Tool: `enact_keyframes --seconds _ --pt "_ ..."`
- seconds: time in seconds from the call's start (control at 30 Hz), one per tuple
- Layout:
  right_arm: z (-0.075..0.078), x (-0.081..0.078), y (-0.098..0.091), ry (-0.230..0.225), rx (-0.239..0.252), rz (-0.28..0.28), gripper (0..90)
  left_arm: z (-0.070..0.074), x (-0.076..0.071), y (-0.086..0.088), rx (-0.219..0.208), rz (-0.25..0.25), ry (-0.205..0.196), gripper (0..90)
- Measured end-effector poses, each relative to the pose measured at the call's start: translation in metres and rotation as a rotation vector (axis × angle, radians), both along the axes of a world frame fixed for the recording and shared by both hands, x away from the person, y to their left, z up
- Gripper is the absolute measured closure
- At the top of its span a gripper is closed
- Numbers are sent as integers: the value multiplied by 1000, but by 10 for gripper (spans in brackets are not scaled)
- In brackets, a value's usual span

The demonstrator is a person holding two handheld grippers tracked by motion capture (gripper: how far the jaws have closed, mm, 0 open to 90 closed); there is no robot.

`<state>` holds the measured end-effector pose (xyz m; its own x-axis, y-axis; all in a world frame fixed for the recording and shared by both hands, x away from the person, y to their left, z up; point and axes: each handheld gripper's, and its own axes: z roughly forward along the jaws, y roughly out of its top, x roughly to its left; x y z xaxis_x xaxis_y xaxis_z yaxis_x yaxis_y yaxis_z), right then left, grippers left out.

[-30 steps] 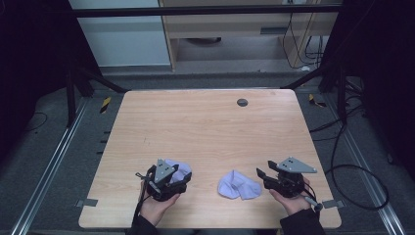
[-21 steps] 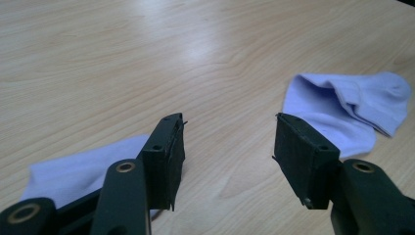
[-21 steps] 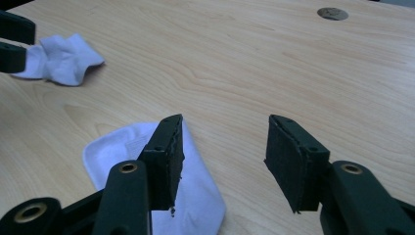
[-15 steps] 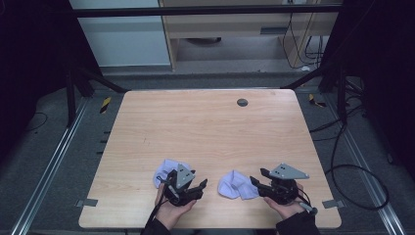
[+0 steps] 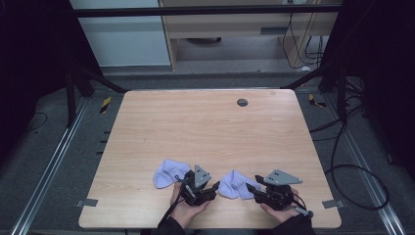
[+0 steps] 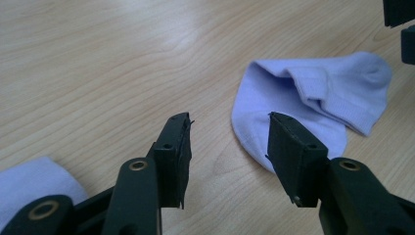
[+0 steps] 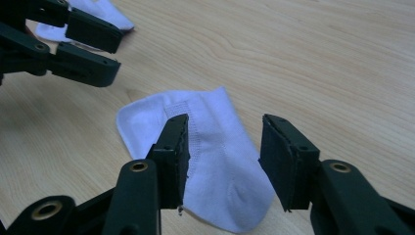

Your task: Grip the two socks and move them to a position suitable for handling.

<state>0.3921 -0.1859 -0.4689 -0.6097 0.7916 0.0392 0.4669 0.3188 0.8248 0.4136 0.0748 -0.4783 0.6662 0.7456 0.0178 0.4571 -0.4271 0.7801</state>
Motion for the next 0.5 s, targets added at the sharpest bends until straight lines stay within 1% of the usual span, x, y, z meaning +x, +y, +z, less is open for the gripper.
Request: enact_keyframes --seconds 0.17,0.23,0.33,0.4,0.47,0.5 --pt "-4 -1 3 14 -11 20 579 -7 3 -5 -2 2 21 529" --pt "-7 -1 4 21 -17 26 587 -9 3 -7 11 -4 27 529" --pt "-9 -1 5 28 -28 33 596 -12 4 -9 3 -6 35 536" --pt "-10 0 5 29 -31 38 601 -13 4 -11 8 -9 37 541" --pt "-11 0 6 39 -35 39 610 -14 5 -12 15 -13 42 554" --pt "-13 1 6 44 -36 41 614 -15 5 -13 9 -13 47 566"
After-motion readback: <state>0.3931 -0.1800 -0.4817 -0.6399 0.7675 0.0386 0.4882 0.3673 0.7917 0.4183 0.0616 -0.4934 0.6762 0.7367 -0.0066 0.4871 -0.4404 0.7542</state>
